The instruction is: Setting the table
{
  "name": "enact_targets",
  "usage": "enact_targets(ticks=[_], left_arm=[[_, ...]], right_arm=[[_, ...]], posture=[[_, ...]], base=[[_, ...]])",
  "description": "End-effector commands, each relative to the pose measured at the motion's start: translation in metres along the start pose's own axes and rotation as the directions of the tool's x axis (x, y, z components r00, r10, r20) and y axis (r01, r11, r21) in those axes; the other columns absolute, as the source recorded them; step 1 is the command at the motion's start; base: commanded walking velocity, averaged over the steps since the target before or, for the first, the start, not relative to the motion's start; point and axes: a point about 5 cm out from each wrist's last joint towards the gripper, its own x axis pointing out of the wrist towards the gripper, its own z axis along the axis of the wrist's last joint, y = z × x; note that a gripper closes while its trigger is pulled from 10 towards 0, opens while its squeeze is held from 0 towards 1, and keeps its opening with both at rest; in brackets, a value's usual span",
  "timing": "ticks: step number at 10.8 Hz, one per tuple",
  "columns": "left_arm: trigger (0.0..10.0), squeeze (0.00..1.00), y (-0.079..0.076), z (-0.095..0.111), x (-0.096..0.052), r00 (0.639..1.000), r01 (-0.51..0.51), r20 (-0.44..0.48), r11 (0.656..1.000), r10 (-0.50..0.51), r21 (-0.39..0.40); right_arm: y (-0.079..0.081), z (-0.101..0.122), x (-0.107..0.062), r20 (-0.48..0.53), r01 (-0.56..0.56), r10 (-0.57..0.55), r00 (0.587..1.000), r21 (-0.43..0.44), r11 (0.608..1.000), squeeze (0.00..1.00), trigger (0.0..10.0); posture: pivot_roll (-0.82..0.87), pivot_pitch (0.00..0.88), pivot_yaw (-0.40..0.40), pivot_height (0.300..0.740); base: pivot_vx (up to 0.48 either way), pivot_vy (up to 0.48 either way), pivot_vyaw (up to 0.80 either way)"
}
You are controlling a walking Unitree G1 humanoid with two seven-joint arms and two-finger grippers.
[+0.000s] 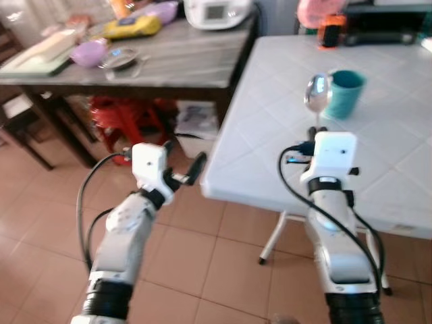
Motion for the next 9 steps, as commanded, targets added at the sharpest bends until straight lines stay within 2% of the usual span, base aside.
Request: enact_targets(ticks=[1, 5, 6, 9], left_arm=[[10.0, 0.00, 0.0054, -0.0015, -0.0027, 0.999, -0.047, -0.020, 0.999, 0.048, 0.019], [10.0, 0.00, 0.0059, -0.0032, -0.0008, 0.998, -0.049, -0.037, 0.999, 0.048, -0.008], [10.0, 0.00, 0.0050, -0.0033, -0.0007, 0.998, -0.044, -0.040, 0.999, 0.043, -0.010], [10.0, 0.00, 0.0050, -0.0036, -0.0011, 0.998, -0.038, -0.046, 0.999, 0.038, -0.011]], right_arm=[[-0.0019, 0.0044, 0.0000, 0.023, 0.004, -0.004, 1.000, 0.002, 1.000, 0.00, 10.0], [-0.0009, 0.0040, 0.0004, 0.013, 0.003, -0.003, 1.000, 0.021, 1.000, 0.00, 10.0], [-0.0004, 0.0038, 0.0003, 0.011, 0.001, -0.002, 1.000, 0.024, 1.000, 0.00, 10.0], [0.0003, 0.0035, 0.0000, 0.006, 0.004, -0.004, 1.000, 0.030, 1.000, 0.00, 10.0]], posture=[[-0.10, 0.116, 0.149, 0.740], [-0.10, 0.118, 0.152, 0.740], [-0.10, 0.116, 0.153, 0.740], [-0.10, 0.119, 0.155, 0.740]], base=[[0.000, 0.000, 0.00], [0.000, 0.000, 0.00], [0.000, 0.247, 0.00], [0.000, 0.290, -0.43]])
